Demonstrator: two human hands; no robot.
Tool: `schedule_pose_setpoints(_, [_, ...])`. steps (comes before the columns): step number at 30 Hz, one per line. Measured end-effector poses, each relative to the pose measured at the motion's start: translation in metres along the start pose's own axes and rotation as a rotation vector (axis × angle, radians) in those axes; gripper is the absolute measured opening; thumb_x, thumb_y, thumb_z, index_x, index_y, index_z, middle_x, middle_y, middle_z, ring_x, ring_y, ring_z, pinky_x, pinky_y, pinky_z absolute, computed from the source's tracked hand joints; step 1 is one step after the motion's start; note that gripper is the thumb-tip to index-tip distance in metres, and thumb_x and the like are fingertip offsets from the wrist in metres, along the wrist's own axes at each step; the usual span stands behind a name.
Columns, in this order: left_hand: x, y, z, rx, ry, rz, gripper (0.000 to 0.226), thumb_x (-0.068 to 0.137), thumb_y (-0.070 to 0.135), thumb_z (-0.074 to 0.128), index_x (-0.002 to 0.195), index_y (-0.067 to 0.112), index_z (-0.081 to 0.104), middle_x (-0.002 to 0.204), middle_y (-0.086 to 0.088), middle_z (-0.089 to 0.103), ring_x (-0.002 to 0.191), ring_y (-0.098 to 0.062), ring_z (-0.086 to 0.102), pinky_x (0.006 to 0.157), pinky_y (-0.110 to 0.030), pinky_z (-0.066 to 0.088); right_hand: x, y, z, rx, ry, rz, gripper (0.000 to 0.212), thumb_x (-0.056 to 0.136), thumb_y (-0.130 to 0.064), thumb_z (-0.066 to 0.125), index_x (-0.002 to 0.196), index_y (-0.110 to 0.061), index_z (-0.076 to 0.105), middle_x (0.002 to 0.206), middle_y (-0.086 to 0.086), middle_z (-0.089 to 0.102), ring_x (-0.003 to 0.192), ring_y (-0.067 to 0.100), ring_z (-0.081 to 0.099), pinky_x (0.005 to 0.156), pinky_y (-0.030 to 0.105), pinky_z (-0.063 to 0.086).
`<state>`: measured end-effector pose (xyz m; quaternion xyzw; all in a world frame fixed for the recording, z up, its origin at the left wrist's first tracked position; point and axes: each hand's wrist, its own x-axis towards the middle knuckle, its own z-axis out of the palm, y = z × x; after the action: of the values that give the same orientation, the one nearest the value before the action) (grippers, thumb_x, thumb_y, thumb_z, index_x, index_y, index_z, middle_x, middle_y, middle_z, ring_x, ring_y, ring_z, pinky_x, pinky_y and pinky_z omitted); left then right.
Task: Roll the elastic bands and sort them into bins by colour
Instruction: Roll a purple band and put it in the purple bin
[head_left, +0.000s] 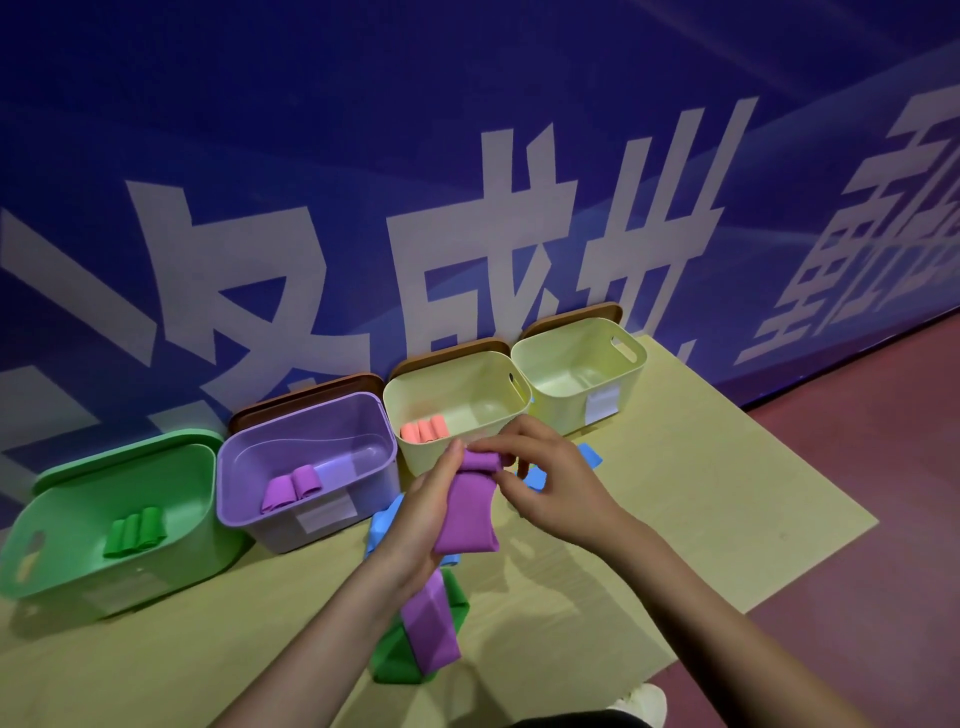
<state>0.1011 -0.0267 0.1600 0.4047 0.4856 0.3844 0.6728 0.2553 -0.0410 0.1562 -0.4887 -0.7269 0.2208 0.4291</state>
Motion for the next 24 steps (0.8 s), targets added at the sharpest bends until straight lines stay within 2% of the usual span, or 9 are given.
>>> schedule_pose_setpoints(4, [0.003, 0.003, -0.005, -0.032, -0.023, 0.029, 0.028, 0.098, 0.036, 0.045, 0.092, 0.017, 0.065, 0.063, 0.001, 0.063, 0.057, -0.011, 0.055, 0.049, -0.023, 0.045, -0.003, -0.004, -0.004, 0.515, -0.03, 0.335, 0.041, 0.077, -0.025, 0.052, 0.113, -0.015, 0.069, 0.097, 0.006, 0.061, 0.087, 0.013, 0.057, 0.072, 0.025, 0.048])
schedule_pose_setpoints(7, [0.005, 0.006, -0.004, 0.017, -0.055, 0.07, 0.026, 0.097, 0.032, 0.046, 0.091, 0.016, 0.065, 0.065, 0.001, 0.065, 0.054, -0.008, 0.058, 0.05, -0.023, 0.045, -0.003, -0.007, -0.001, 0.676, -0.011, 0.49, 0.034, 0.085, -0.031, 0.052, 0.108, -0.011, 0.068, 0.082, 0.001, 0.063, 0.078, 0.014, 0.058, 0.063, 0.025, 0.047])
schedule_pose_setpoints(9, [0.004, 0.006, -0.002, 0.066, -0.064, 0.107, 0.024, 0.098, 0.027, 0.045, 0.09, 0.015, 0.065, 0.065, 0.002, 0.067, 0.055, -0.008, 0.06, 0.051, -0.023, 0.046, -0.002, -0.011, 0.001, 0.699, -0.036, 0.507, 0.026, 0.09, -0.033, 0.051, 0.091, -0.012, 0.067, 0.071, 0.0, 0.059, 0.068, 0.013, 0.056, 0.06, 0.024, 0.045])
schedule_pose_setpoints(11, [0.003, 0.006, -0.001, 0.117, -0.069, 0.136, 0.025, 0.099, 0.026, 0.045, 0.095, 0.013, 0.066, 0.069, 0.001, 0.069, 0.064, -0.014, 0.062, 0.062, -0.03, 0.049, -0.001, -0.014, 0.004, 0.669, -0.027, 0.514, 0.021, 0.097, -0.024, 0.053, 0.083, -0.013, 0.065, 0.063, 0.001, 0.054, 0.057, 0.011, 0.051, 0.057, 0.023, 0.043])
schedule_pose_setpoints(13, [0.004, 0.004, -0.002, 0.137, -0.067, 0.132, 0.026, 0.098, 0.026, 0.047, 0.102, 0.009, 0.067, 0.08, -0.007, 0.069, 0.077, -0.023, 0.062, 0.074, -0.043, 0.049, 0.0, -0.014, 0.005, 0.615, 0.015, 0.524, 0.016, 0.096, -0.014, 0.054, 0.087, -0.008, 0.066, 0.056, 0.001, 0.052, 0.052, 0.011, 0.047, 0.054, 0.02, 0.041])
schedule_pose_setpoints(17, [0.007, -0.001, -0.003, 0.119, -0.01, 0.078, 0.028, 0.097, 0.026, 0.051, 0.104, 0.003, 0.066, 0.087, -0.013, 0.068, 0.082, -0.028, 0.059, 0.076, -0.041, 0.045, 0.001, -0.013, 0.006, 0.561, 0.034, 0.528, 0.01, 0.093, -0.006, 0.057, 0.086, -0.007, 0.064, 0.055, 0.003, 0.055, 0.048, 0.009, 0.048, 0.052, 0.018, 0.042])
schedule_pose_setpoints(20, [0.006, 0.0, -0.002, 0.109, -0.032, 0.067, 0.037, 0.09, 0.039, 0.058, 0.101, 0.006, 0.069, 0.084, -0.015, 0.067, 0.082, -0.03, 0.06, 0.077, -0.051, 0.048, 0.001, -0.015, 0.007, 0.528, 0.026, 0.502, 0.012, 0.092, -0.005, 0.057, 0.085, -0.011, 0.064, 0.057, 0.003, 0.057, 0.047, 0.007, 0.05, 0.051, 0.018, 0.043])
schedule_pose_setpoints(22, [0.006, 0.001, -0.001, 0.158, -0.029, 0.073, 0.036, 0.088, 0.046, 0.058, 0.093, 0.014, 0.072, 0.08, -0.011, 0.068, 0.076, -0.026, 0.061, 0.075, -0.046, 0.049, 0.001, -0.016, 0.009, 0.511, 0.043, 0.484, 0.012, 0.092, -0.005, 0.058, 0.086, -0.013, 0.064, 0.061, 0.007, 0.058, 0.048, 0.006, 0.051, 0.051, 0.019, 0.043])
schedule_pose_setpoints(24, [0.005, 0.002, 0.0, 0.236, 0.005, 0.089, 0.03, 0.095, 0.042, 0.053, 0.089, 0.017, 0.07, 0.081, -0.009, 0.069, 0.074, -0.024, 0.06, 0.073, -0.038, 0.048, 0.0, -0.014, 0.011, 0.504, 0.069, 0.474, 0.008, 0.092, -0.006, 0.058, 0.089, -0.009, 0.065, 0.064, 0.011, 0.058, 0.05, 0.006, 0.051, 0.051, 0.02, 0.043])
